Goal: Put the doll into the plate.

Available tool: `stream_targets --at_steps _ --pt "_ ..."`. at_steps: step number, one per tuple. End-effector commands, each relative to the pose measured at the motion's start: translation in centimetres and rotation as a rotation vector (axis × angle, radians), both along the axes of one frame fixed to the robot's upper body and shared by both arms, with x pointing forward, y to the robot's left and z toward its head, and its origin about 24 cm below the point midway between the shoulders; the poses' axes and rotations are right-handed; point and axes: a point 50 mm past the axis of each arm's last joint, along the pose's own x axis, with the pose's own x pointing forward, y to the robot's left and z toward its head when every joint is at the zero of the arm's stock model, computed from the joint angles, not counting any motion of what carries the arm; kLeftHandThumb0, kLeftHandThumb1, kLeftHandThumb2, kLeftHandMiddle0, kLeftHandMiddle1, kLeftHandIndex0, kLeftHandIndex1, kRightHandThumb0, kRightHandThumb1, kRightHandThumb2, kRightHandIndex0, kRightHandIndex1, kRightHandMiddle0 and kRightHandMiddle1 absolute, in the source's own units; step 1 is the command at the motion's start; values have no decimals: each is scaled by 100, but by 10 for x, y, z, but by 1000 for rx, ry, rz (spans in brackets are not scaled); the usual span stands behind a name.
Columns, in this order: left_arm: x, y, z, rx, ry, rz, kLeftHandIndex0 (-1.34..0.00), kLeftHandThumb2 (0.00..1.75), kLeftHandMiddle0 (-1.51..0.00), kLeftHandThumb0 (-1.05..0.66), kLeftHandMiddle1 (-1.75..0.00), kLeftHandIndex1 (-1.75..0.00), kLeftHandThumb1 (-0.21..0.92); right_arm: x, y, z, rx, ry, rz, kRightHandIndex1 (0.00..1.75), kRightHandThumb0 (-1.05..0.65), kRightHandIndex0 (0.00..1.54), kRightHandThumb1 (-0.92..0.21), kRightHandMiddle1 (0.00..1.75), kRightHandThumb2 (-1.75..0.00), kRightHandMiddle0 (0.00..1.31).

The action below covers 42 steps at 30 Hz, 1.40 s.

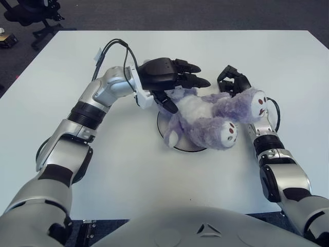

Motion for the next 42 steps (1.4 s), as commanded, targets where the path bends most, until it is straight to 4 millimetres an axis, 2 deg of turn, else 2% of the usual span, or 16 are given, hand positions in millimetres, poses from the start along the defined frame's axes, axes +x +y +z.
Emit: stream_targets --at_steps 1,8,14,19,23,27,29,36,38,39,40,42 --pt "6 16 -5 -73 25 72 -43 64 -43 -80 -2 -2 92 -8 -1 -21 -25 87 -8 175 -40 91 -60 175 -94 40" --pt "17 32 -4 -148 150 181 -47 65 -48 -81 -3 -4 92 -9 -1 -22 -58 80 -26 175 -40 92 -61 175 -93 40" --pt "25 57 -7 -358 236 253 -47 53 -59 -73 -3 -2 92 -9 -1 -22 -67 81 -33 175 -40 93 -61 175 -93 40" --pt "32 62 -9 -513 363 233 -46 40 -67 -62 -4 -2 92 -9 -1 -22 -70 81 -34 175 -40 94 -61 175 -93 40" --pt "38 66 -6 -670 532 211 -46 39 -69 -56 -3 -1 92 -9 -1 -22 -72 80 -34 175 -40 94 -61 175 -93 40" --pt "40 73 -2 -749 610 233 -42 49 -69 -53 -2 -1 92 -9 -1 -23 -73 81 -35 175 -40 95 -61 175 -93 40" --pt "41 79 -1 -789 618 251 -35 62 -64 -53 -1 -1 92 -9 0 -23 -74 82 -35 175 -40 95 -61 175 -93 40" --pt "41 92 -8 -1010 616 337 -33 70 -65 -53 -2 -3 92 -9 0 -24 -76 81 -36 175 -40 95 -61 175 -92 39" --pt "40 94 -12 -1112 632 358 -38 71 -79 -52 -5 -4 92 -9 0 -24 -77 81 -36 175 -40 95 -62 175 -92 39" --pt "39 94 -14 -1153 642 360 -43 70 -89 -50 -9 -6 92 -9 0 -23 -77 81 -37 175 -40 95 -62 175 -92 39" --pt "38 95 -15 -1187 649 362 -44 70 -93 -49 -11 -7 92 -9 0 -23 -78 80 -37 175 -40 95 -62 175 -92 39" --pt "36 96 -17 -1215 654 367 -51 70 -89 -48 -56 -11 92 -9 0 -24 -78 80 -37 175 -40 96 -62 175 -92 39"
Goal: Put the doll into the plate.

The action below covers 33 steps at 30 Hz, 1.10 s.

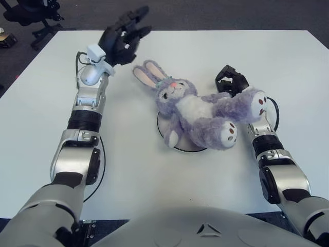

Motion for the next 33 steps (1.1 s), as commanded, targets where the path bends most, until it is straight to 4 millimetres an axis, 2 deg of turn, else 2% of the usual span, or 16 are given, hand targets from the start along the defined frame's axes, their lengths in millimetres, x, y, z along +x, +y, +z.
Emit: stream_targets --at_steps 1,2,3,4,6,9,10,12,15,18,19,23,33 --pt "-6 4 -10 -78 35 33 -52 71 -88 -48 -64 -12 92 -8 -4 -22 -26 98 -11 175 -40 96 -62 175 -92 39" --pt "-8 5 -12 -80 35 41 -52 71 -86 -48 -85 -22 92 -8 -4 -22 -26 98 -11 175 -40 96 -62 175 -92 39" --pt "-10 6 -13 -80 36 46 -50 72 -84 -48 -106 -41 92 -8 -4 -22 -26 98 -11 175 -40 96 -62 175 -92 39" --pt "-13 8 -16 -74 34 58 -48 73 -83 -48 -114 -50 92 -8 -4 -22 -25 98 -11 175 -40 96 -62 175 -92 39" --pt "-18 11 -22 -57 32 75 -42 75 -81 -48 -142 -78 92 -8 -4 -22 -25 98 -10 175 -40 96 -62 175 -91 39" --pt "-22 14 -28 -41 30 84 -37 76 -79 -47 -163 -103 92 -7 -4 -22 -24 98 -10 175 -40 96 -62 175 -91 39" --pt "-26 19 -38 -46 39 84 -36 76 -79 -47 -167 -107 92 -7 -4 -22 -23 99 -10 175 -40 96 -62 175 -91 39" --pt "-31 28 -55 -57 57 88 -28 64 -79 -41 -170 -140 92 -6 -3 -22 -22 100 -10 175 -40 96 -62 175 -91 39" --pt "-38 38 -83 -114 113 110 -23 56 -82 -37 -173 -163 92 -5 -3 -23 -22 102 -11 175 -40 96 -62 175 -91 39" --pt "-40 42 -98 -151 145 126 -22 52 -87 -36 -174 -171 92 -3 -3 -23 -22 104 -13 175 -40 96 -62 175 -91 39" --pt "-40 42 -98 -151 142 125 -22 52 -87 -35 -174 -172 92 -3 -3 -23 -22 104 -13 175 -40 96 -62 175 -91 39" --pt "-44 40 -122 -223 226 166 -22 50 -90 -35 -175 -174 92 -1 -3 -23 -24 106 -12 175 -40 96 -62 175 -91 39" --pt "-50 33 -144 -270 316 186 -22 53 -90 -35 -175 -175 90 0 -5 -24 -25 111 -12 175 -40 96 -63 175 -91 39"
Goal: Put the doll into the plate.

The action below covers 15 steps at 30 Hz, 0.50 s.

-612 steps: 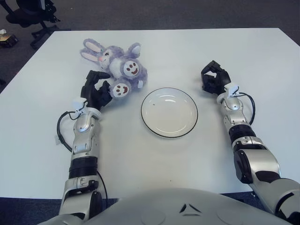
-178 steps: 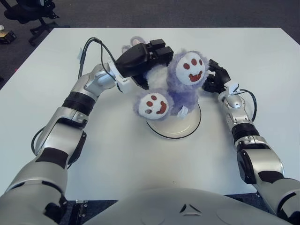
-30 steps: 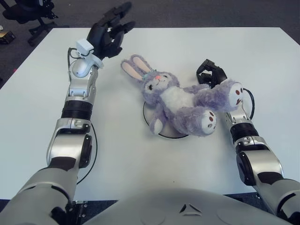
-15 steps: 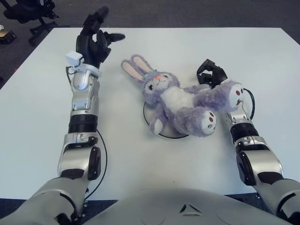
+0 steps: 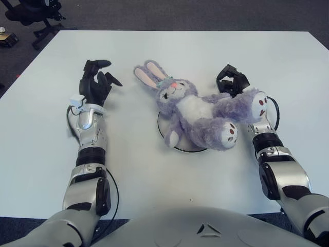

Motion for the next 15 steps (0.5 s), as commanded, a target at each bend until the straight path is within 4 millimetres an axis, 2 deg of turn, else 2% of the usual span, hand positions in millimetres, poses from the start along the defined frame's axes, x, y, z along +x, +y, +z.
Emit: stream_targets --at_steps 1,5,15 --pt "-11 -6 -28 -49 97 12 -23 53 -89 -35 -175 -175 90 -7 -4 -22 -19 100 -9 175 -40 96 -63 175 -91 39" --pt "-17 -11 -35 -21 139 23 -24 58 -89 -35 -175 -175 87 -7 -5 -22 -19 99 -10 175 -40 96 -63 175 -90 39" --pt "-16 -13 -35 -4 177 41 -25 61 -88 -36 -175 -175 84 -8 -7 -24 -21 99 -10 175 -39 96 -63 175 -90 38"
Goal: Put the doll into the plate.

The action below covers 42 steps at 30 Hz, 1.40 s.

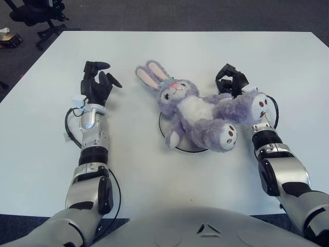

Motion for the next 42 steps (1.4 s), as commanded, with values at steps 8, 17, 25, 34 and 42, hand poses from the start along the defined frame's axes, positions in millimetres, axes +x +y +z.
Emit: stream_targets --at_steps 8,17,25,34,42 --pt "-13 -7 -42 -94 211 12 -26 63 -88 -36 -175 -175 83 -9 -7 -24 -20 105 -16 175 -39 96 -63 175 -90 38" --pt "-13 -13 -53 -88 434 -27 -28 67 -94 -36 -175 -175 80 -10 -8 -24 -16 104 -19 175 -39 96 -63 175 -90 38" --pt "-16 -18 -47 -26 425 -76 -29 69 -97 -37 -175 -175 79 -10 -9 -24 -13 99 -23 175 -39 95 -63 175 -90 38" --pt "-19 -19 -49 31 473 -128 -32 77 -100 -37 -175 -175 73 -12 -10 -22 28 64 -62 175 -40 95 -63 175 -90 38" --pt "-21 -20 -48 43 486 -148 -35 82 -100 -38 -175 -175 69 -16 -12 -20 124 -17 -162 175 -40 95 -63 175 -91 39"
